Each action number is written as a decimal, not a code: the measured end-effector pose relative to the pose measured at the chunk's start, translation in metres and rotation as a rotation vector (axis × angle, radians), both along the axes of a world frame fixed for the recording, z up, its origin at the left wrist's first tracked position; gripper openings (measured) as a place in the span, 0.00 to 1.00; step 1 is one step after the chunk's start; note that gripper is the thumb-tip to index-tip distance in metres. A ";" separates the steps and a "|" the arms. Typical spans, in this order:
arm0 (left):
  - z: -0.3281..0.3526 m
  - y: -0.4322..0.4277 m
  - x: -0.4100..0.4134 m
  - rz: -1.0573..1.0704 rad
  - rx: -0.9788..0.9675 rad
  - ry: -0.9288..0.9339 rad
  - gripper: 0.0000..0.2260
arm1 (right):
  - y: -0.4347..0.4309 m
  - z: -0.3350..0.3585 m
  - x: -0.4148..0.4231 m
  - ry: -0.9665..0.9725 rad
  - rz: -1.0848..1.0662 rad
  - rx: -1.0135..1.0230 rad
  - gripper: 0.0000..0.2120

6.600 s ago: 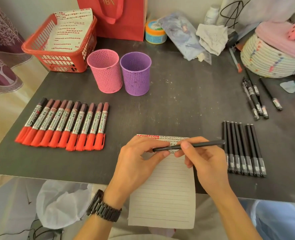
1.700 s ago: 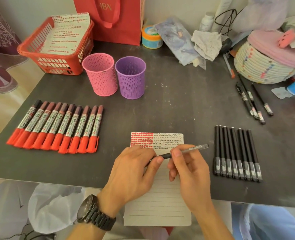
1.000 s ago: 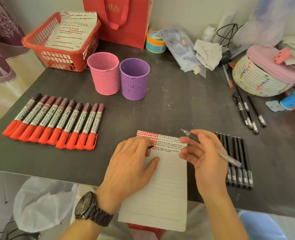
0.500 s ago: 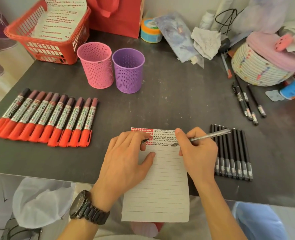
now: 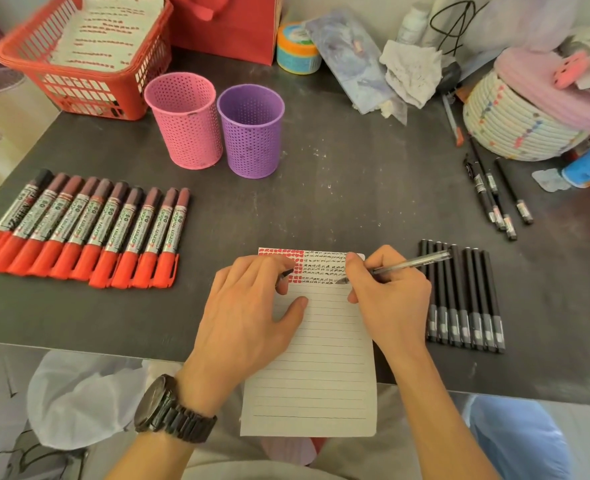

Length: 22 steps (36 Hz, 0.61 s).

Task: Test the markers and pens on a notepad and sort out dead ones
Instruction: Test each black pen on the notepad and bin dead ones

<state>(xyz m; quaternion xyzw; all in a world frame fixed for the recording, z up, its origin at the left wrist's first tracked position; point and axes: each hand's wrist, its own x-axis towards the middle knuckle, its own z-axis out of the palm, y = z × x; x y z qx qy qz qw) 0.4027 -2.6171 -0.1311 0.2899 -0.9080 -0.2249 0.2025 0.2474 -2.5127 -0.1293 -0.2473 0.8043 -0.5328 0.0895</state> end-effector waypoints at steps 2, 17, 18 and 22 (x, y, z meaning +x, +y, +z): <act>0.000 0.000 0.000 -0.001 0.000 -0.003 0.22 | 0.000 0.000 0.000 0.005 0.002 0.002 0.17; -0.001 0.000 0.000 -0.006 0.006 -0.002 0.22 | -0.001 -0.001 0.000 0.044 0.011 0.044 0.16; -0.001 0.000 0.000 -0.005 0.006 -0.004 0.22 | -0.001 0.000 0.000 0.045 0.010 0.046 0.16; -0.001 -0.001 0.000 0.000 0.004 -0.004 0.21 | -0.002 0.000 0.000 0.046 0.015 0.045 0.15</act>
